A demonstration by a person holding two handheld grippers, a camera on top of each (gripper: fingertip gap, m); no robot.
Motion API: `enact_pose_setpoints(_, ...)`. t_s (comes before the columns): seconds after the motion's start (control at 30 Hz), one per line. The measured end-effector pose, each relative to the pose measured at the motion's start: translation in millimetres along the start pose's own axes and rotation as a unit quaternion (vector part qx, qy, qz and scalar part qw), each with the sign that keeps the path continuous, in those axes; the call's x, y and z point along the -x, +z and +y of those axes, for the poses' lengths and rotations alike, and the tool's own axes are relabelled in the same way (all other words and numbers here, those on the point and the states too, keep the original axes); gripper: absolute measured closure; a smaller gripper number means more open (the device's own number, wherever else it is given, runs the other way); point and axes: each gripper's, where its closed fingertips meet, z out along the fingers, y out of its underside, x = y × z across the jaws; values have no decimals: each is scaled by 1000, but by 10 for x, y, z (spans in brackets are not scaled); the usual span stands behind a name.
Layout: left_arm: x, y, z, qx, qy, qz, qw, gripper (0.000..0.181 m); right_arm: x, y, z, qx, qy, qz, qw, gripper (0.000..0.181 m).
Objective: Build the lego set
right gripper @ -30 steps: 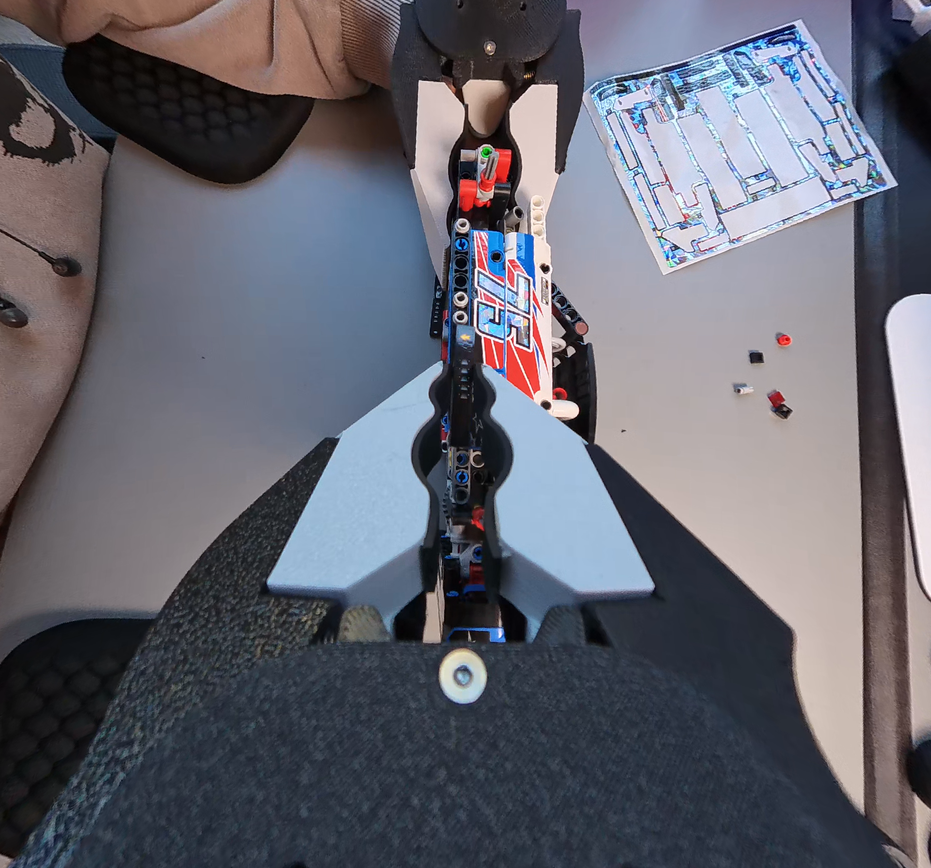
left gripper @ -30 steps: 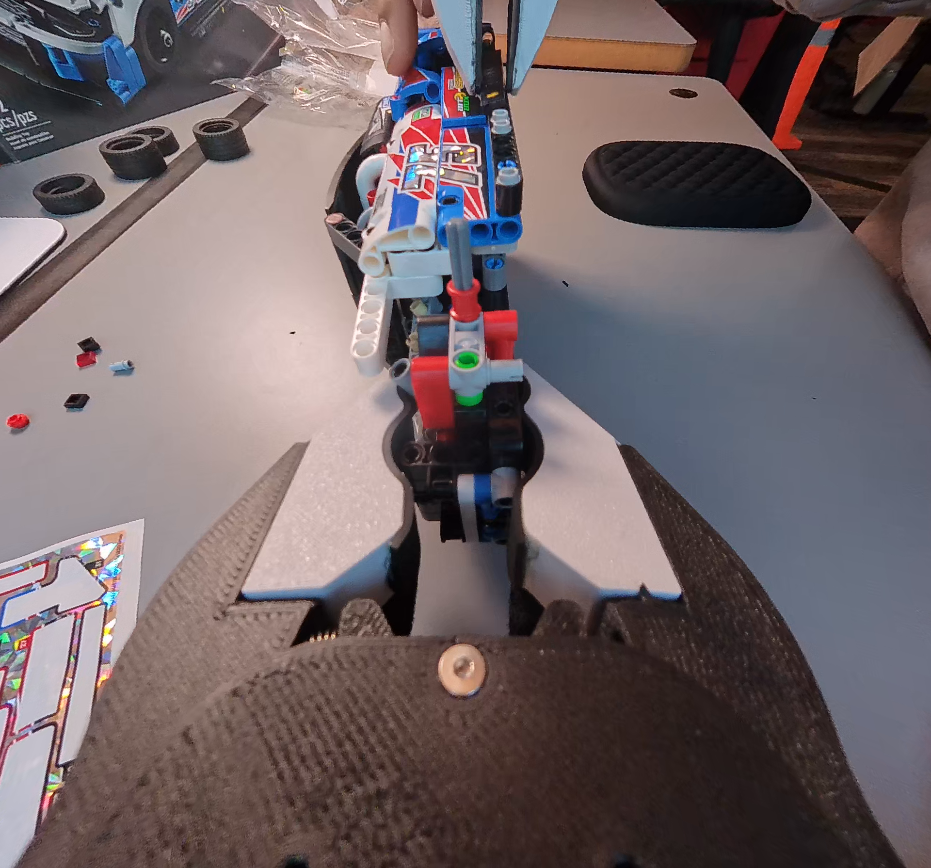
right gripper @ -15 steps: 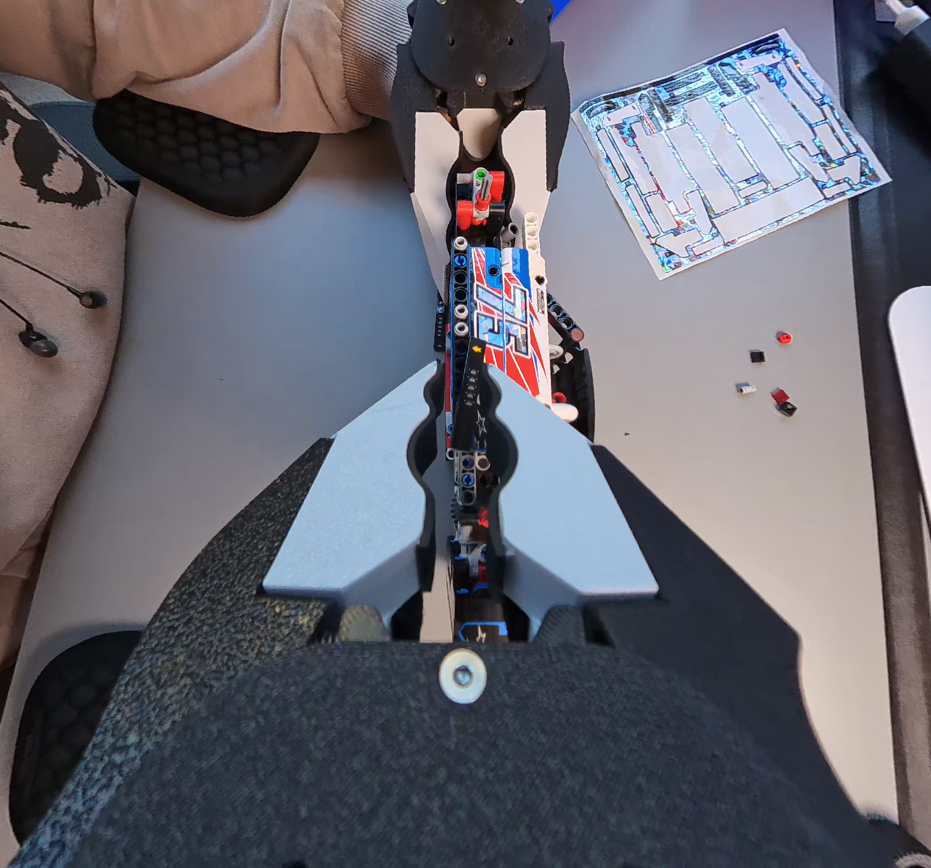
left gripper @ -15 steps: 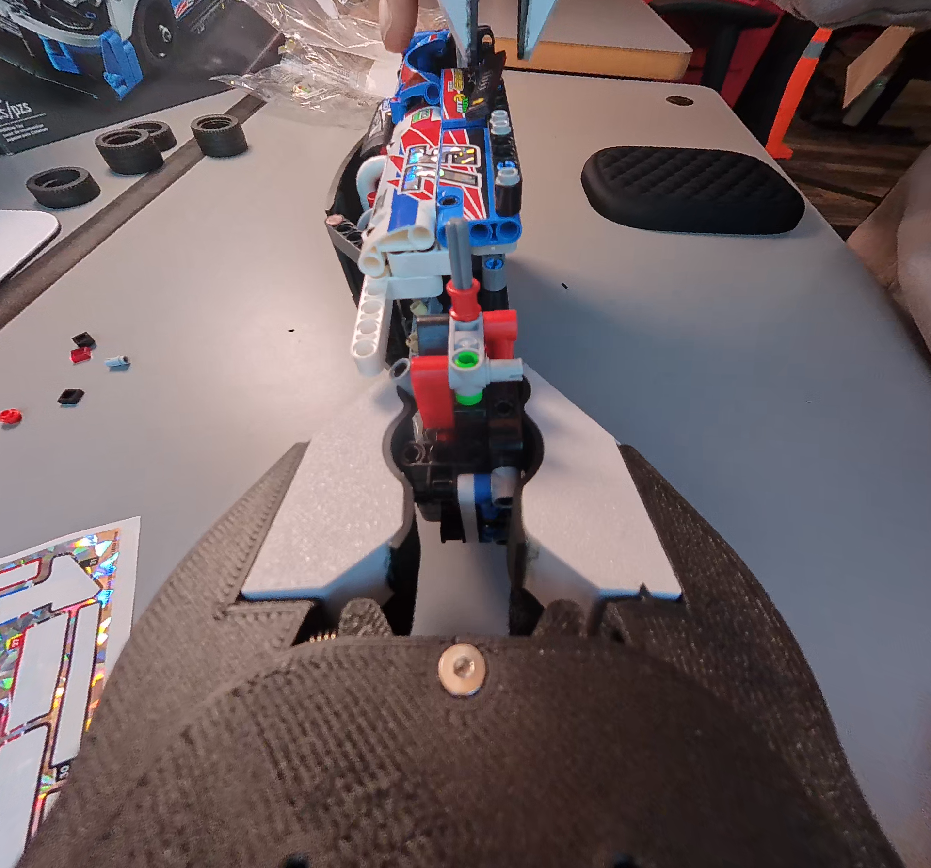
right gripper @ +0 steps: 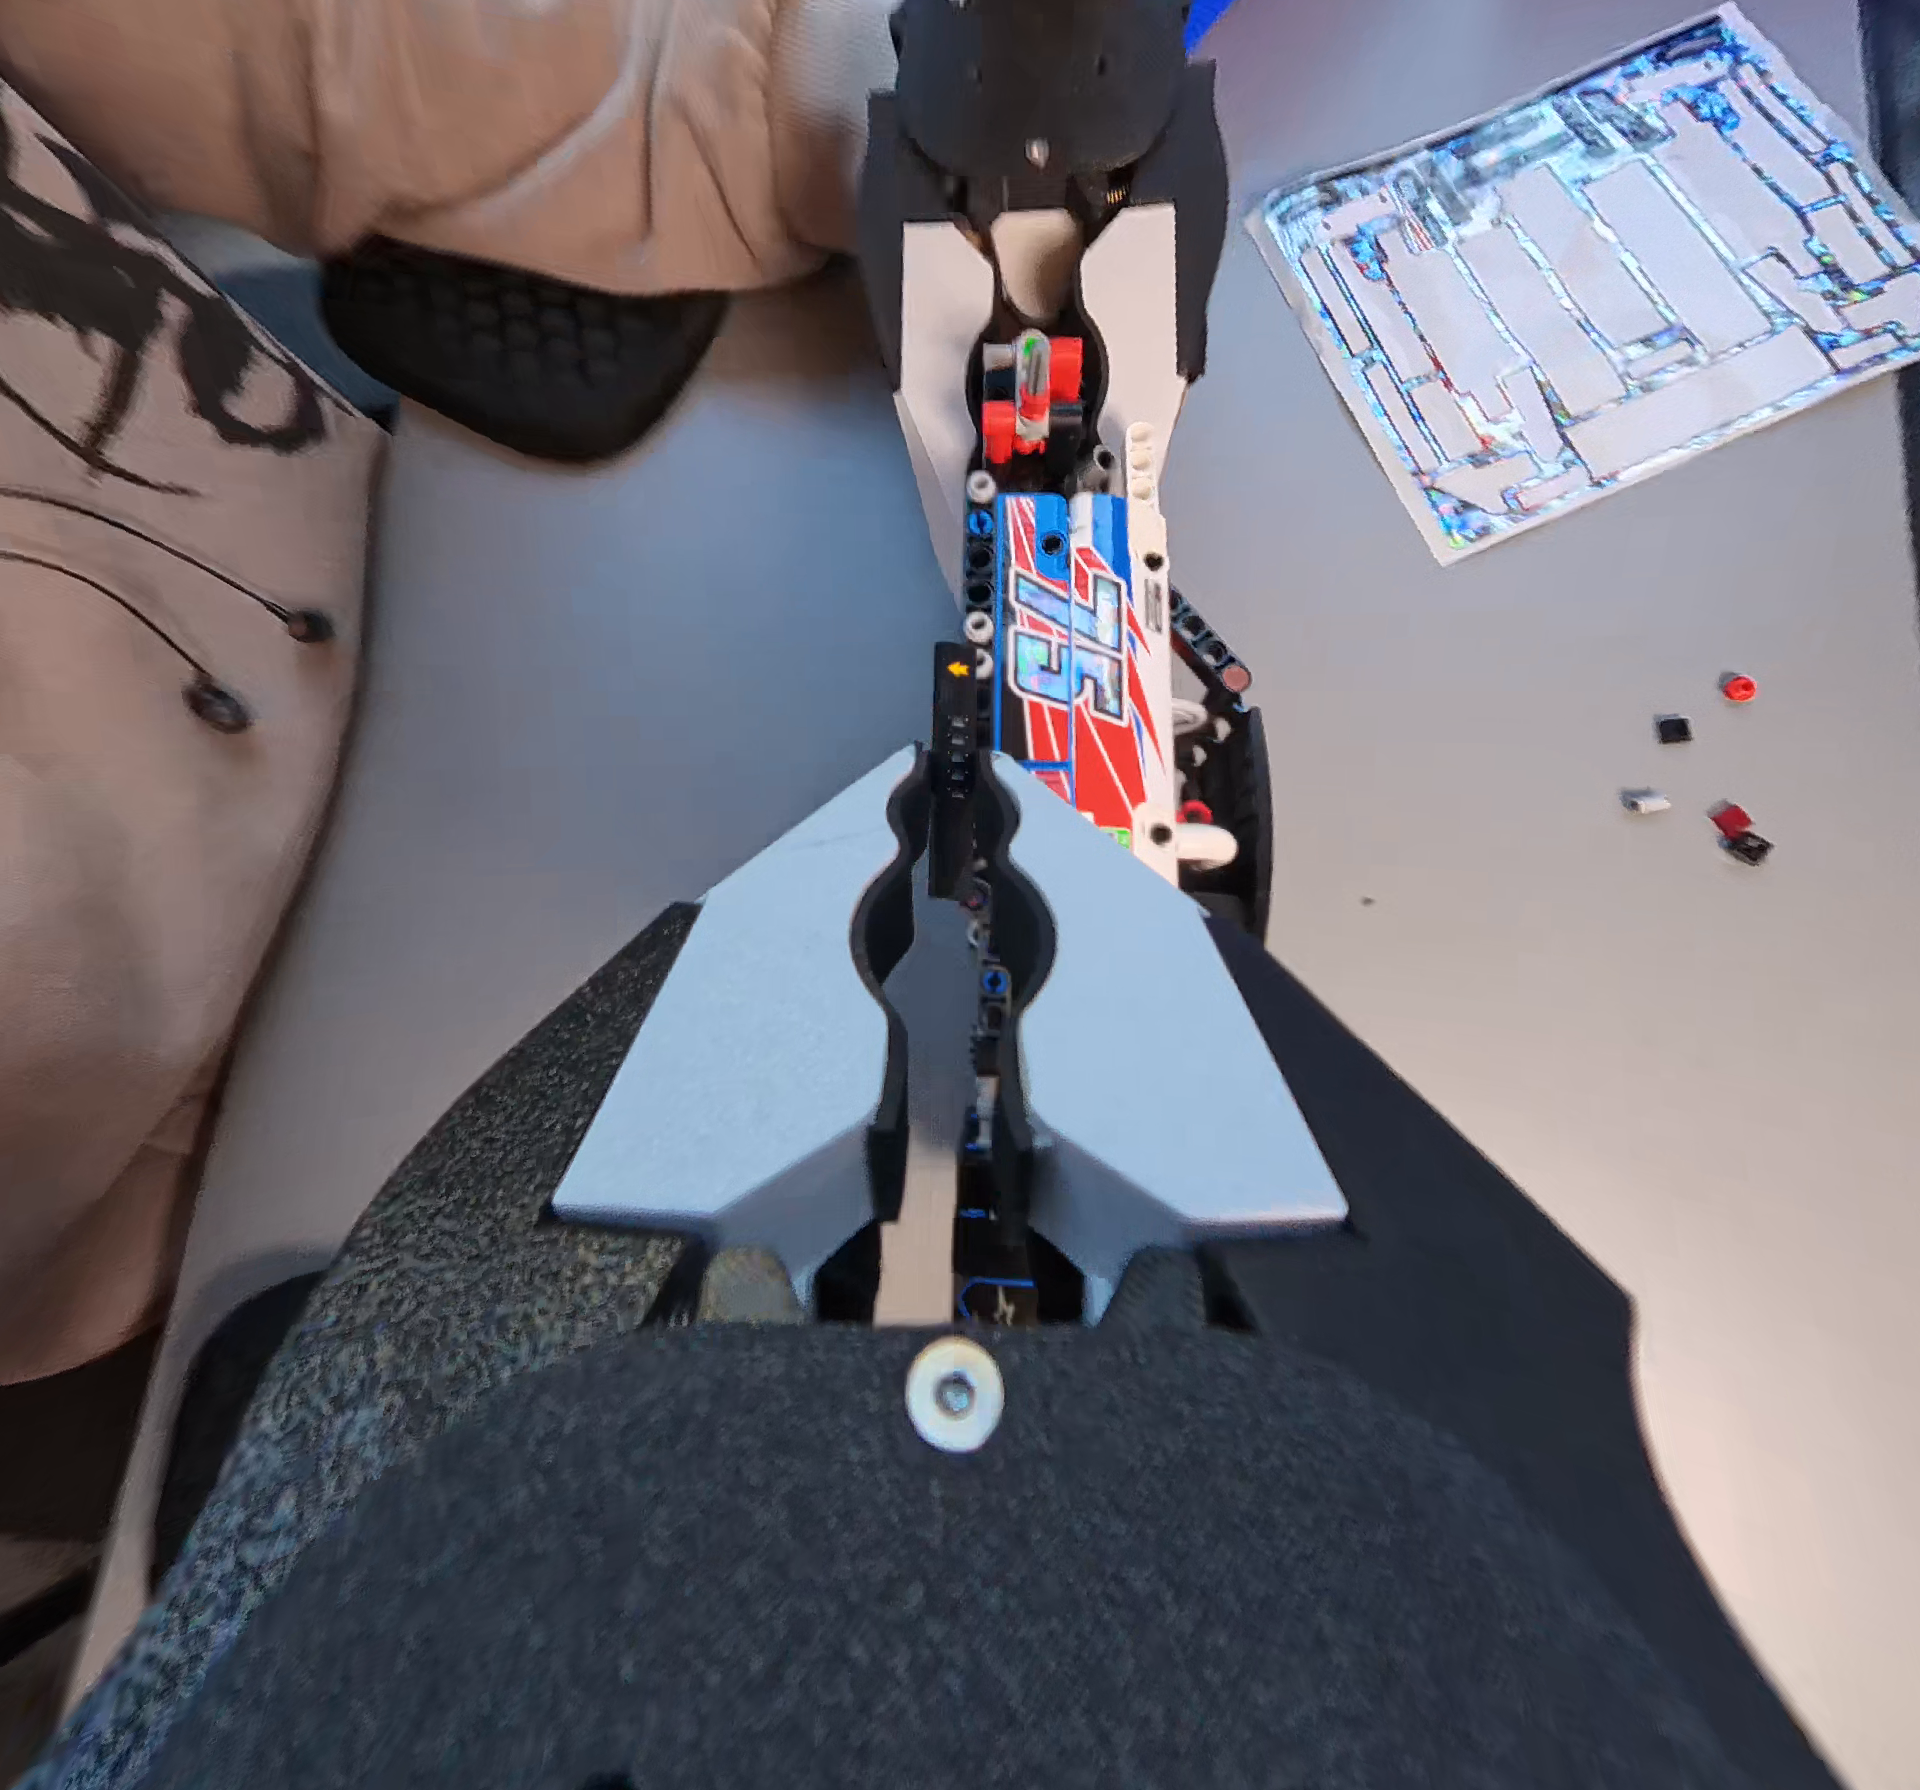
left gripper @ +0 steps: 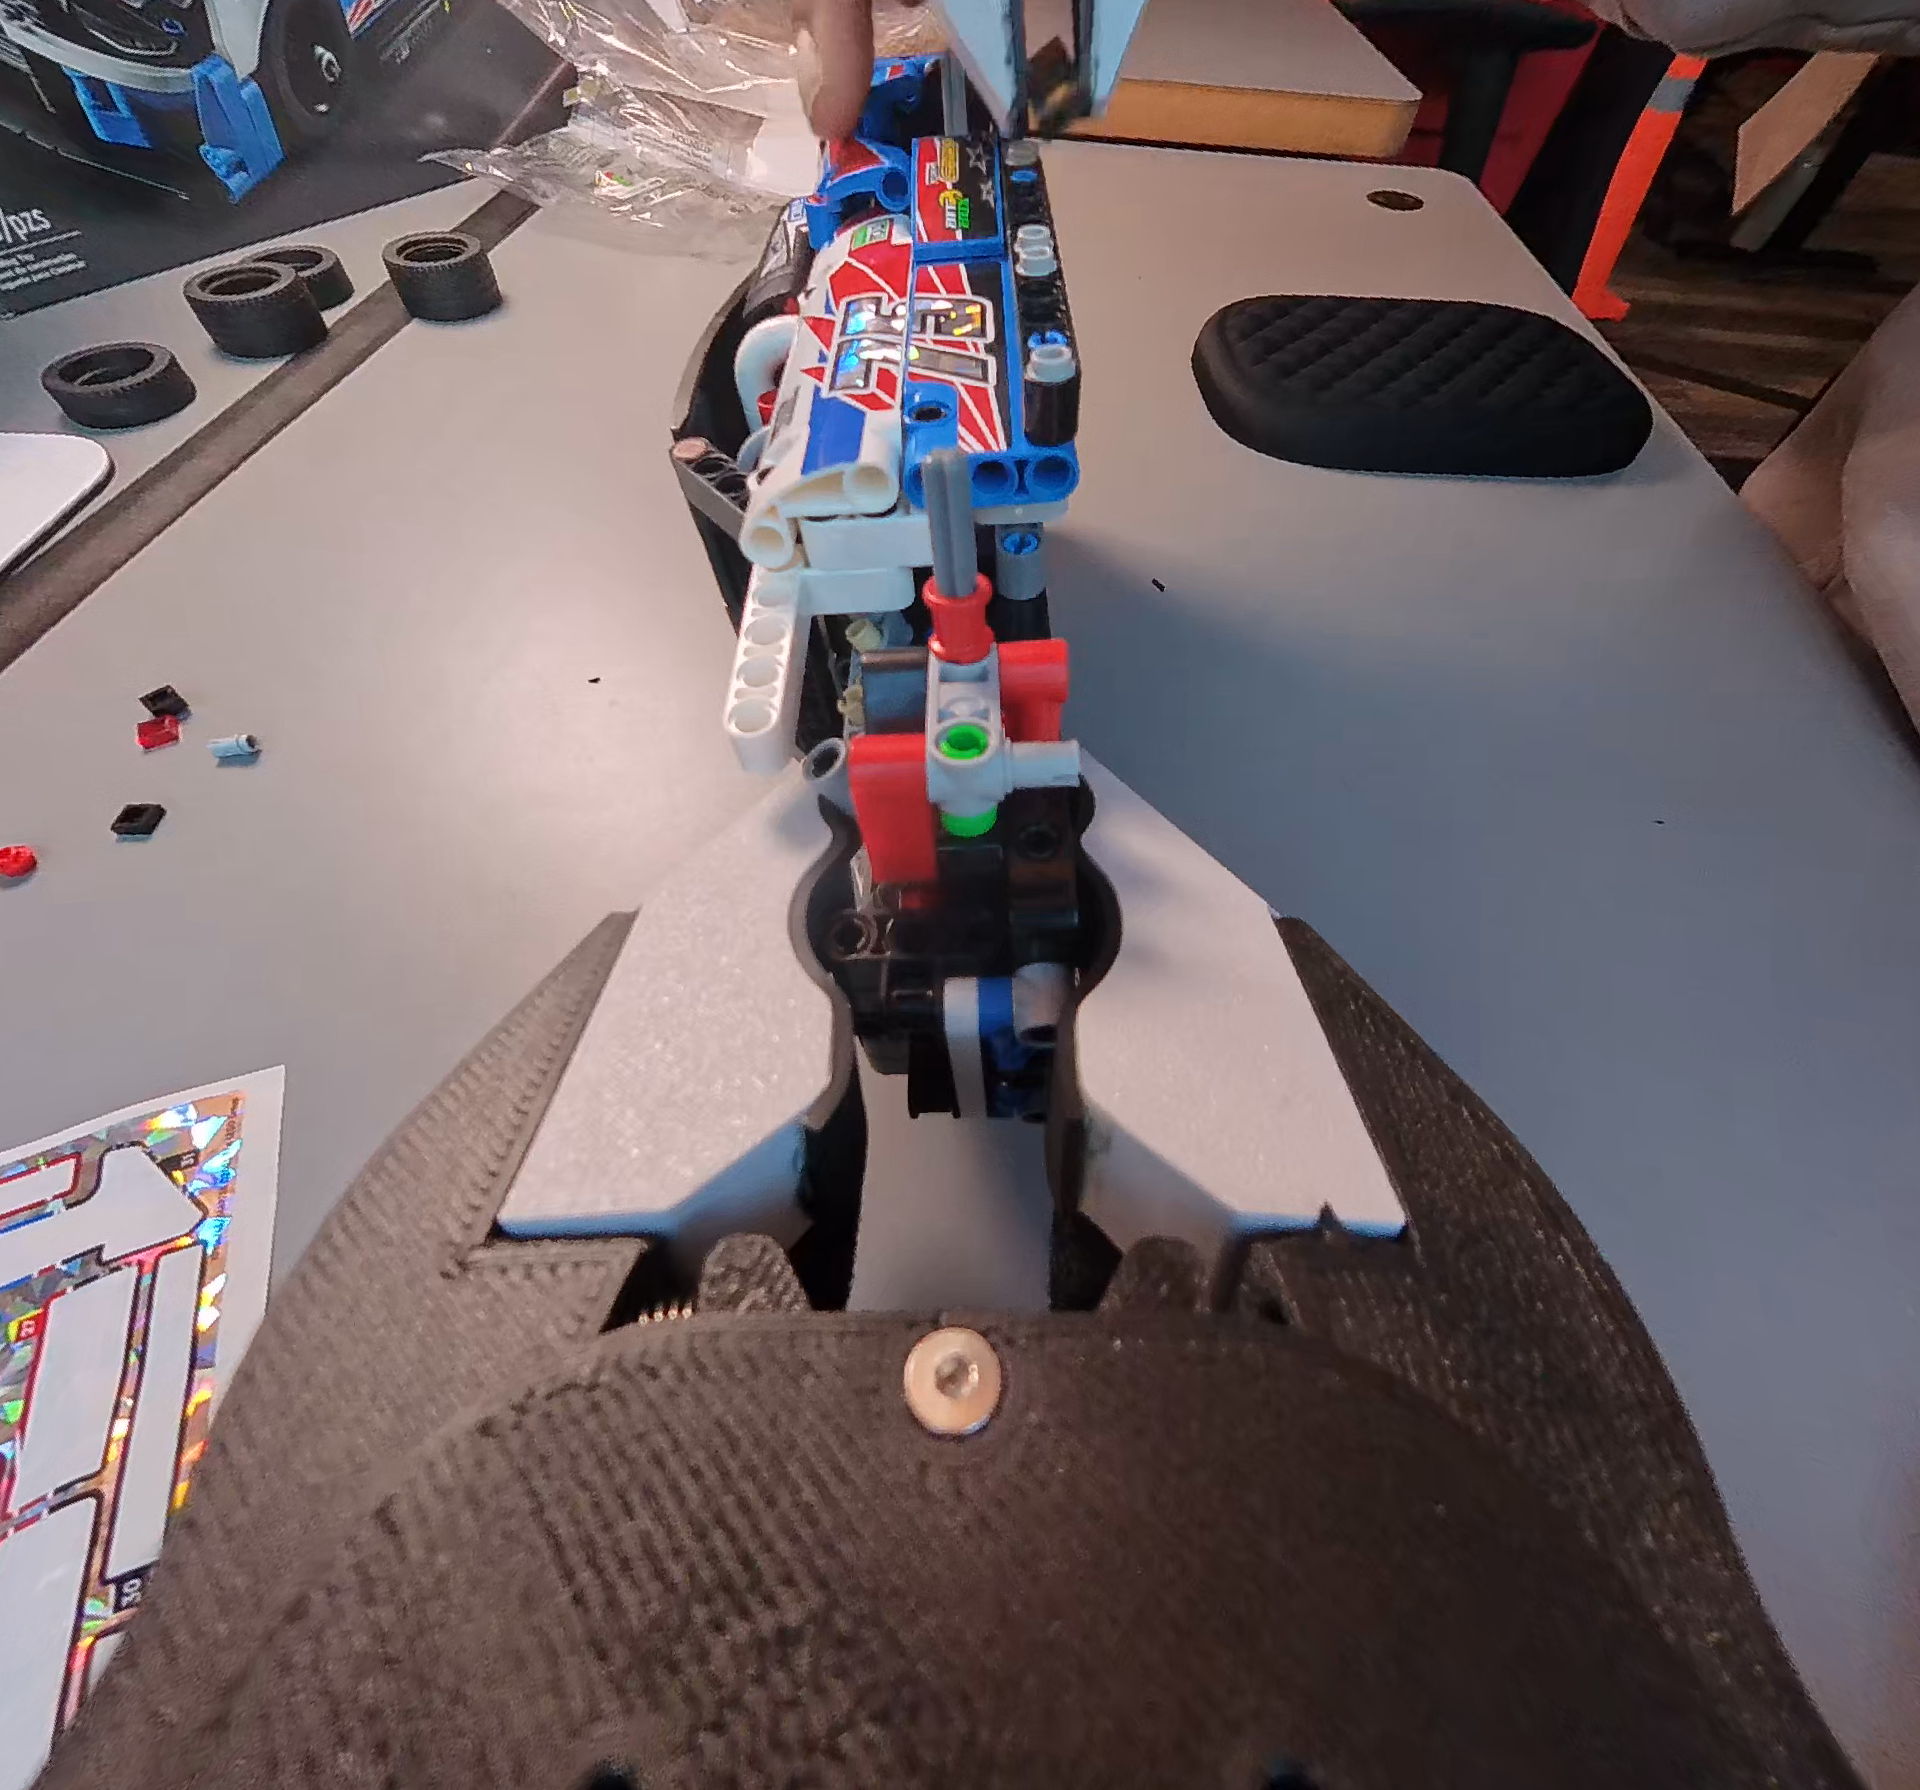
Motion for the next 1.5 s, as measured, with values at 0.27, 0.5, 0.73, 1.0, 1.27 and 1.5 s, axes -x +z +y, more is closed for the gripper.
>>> enact_pose_setpoints(0.27,0,-6,3,-1,-3,1,1000,148,53,-326,-322,-136,135,-113,975,176)
enact_pose_setpoints(0.5,-4,-5,3,-1,0,0,1000,148,35,-283,-234,-113,114,-79,984,176)
enact_pose_setpoints(0.73,-42,-5,5,4,23,-11,1000,148,80,-263,-147,-78,43,9,996,176)
enact_pose_setpoints(1.0,-54,0,0,3,29,-15,999,148,78,-203,27,-46,6,54,997,176)
enact_pose_setpoints(1.27,-63,8,-8,-1,36,-17,999,148,72,-179,87,-46,-17,69,996,176)
enact_pose_setpoints(1.5,-83,12,-9,-1,41,-21,999,148,133,-140,89,-40,-43,75,995,176)
